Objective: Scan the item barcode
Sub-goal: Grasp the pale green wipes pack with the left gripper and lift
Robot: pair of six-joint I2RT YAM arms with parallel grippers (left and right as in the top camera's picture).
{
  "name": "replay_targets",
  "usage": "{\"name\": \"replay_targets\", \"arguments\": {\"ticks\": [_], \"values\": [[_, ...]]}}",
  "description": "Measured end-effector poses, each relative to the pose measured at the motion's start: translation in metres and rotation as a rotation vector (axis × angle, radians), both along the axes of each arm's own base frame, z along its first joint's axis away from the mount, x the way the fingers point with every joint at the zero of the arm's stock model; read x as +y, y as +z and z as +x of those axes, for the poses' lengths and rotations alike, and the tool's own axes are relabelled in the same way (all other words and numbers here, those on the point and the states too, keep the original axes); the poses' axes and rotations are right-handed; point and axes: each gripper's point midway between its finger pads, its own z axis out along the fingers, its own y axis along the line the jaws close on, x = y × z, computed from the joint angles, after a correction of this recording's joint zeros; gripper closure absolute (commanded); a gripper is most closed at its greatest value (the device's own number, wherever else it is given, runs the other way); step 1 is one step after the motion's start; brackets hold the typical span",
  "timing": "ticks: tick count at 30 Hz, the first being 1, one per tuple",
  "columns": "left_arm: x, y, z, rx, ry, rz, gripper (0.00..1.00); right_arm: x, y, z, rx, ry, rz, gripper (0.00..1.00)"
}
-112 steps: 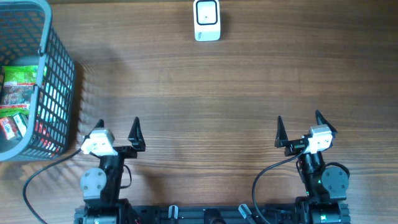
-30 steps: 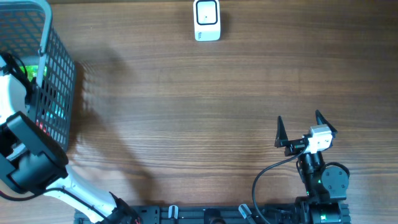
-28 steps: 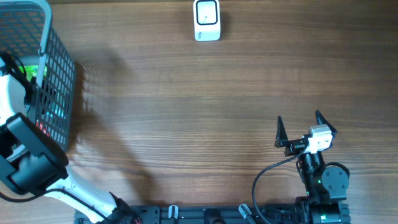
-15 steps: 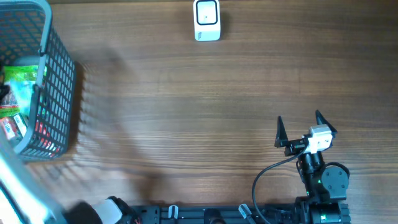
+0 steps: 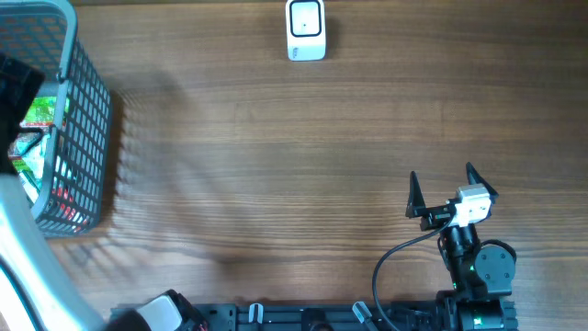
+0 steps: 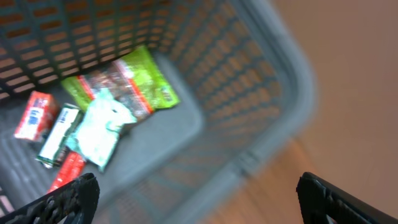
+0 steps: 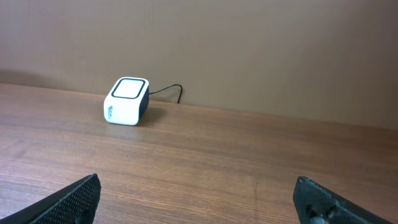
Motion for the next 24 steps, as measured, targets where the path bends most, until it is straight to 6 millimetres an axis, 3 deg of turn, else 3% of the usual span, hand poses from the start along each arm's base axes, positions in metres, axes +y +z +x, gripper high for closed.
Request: {"name": "replay_targets", "arguments": {"ticks": [2,5,8,10,11,15,19,24], "values": [[0.025,-0.028,0.007,0.081,0.015,-0.004,0.04,0.000,0.000,0.000,0.000,0.000,0.000,0.01],[0.056,-0.067,0.009,0.197,0.006,0.000,0.00,0.000,0.000,0.000,0.000,0.000,0.000,0.00],[0.075,-0.102,0.007,0.301,-0.025,-0.012,0.00,0.000,0.000,0.000,0.000,0.000,0.000,0.00],[0.080,-0.132,0.010,0.376,-0.076,-0.037,0.00,0.000,0.000,0.000,0.000,0.000,0.000,0.00],[0.079,-0.158,0.014,0.432,-0.134,-0.069,0.00,0.000,0.000,0.000,0.000,0.000,0.000,0.00],[0.077,-0.202,0.018,0.519,-0.208,-0.125,0.00,0.000,0.000,0.000,0.000,0.000,0.000,0.00],[0.078,-0.235,0.015,0.591,-0.233,-0.167,0.00,0.000,0.000,0.000,0.000,0.000,0.000,0.00],[0.079,-0.252,0.013,0.625,-0.239,-0.184,0.00,0.000,0.000,0.000,0.000,0.000,0.000,0.00]]}}
